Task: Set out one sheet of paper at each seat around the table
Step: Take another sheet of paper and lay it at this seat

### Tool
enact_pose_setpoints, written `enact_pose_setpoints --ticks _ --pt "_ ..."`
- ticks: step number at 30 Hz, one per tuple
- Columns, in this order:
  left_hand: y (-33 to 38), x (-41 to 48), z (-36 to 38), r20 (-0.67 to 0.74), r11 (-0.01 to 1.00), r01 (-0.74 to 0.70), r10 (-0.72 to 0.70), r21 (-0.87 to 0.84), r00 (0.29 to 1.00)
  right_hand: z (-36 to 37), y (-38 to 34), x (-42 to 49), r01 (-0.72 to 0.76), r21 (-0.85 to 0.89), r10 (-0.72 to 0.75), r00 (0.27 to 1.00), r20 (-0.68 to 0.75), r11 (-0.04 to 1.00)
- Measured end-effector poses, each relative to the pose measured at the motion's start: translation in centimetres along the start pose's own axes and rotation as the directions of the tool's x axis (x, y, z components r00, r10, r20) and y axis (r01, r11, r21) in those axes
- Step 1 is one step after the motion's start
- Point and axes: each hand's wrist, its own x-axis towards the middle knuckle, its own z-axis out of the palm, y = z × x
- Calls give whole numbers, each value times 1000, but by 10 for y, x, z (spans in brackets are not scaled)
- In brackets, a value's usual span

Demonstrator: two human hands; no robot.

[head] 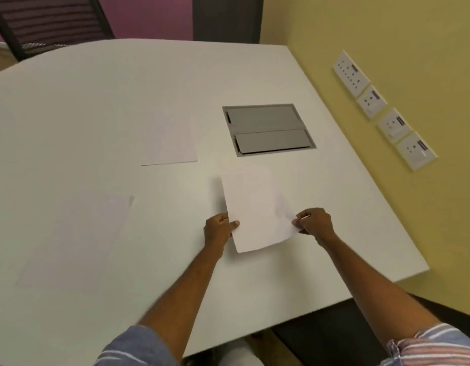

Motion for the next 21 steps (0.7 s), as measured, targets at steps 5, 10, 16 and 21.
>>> enact_pose_setpoints --ticks 5,10,16,21 --pt "-11 -9 38 36 993 -47 43 109 998 -33 31 0 3 -20 -3 1000 -7 1000" --pt "-31 -10 77 59 965 -103 92 239 994 -56 74 11 2 -85 -4 1000 -30 996" --pt "-60 -15 120 59 928 -125 111 350 992 -67 118 32 -17 -157 17 1000 -2 987" --pt "-75 -6 154 46 890 -129 122 437 992 -67 140 66 -9 -208 9 1000 -2 978"
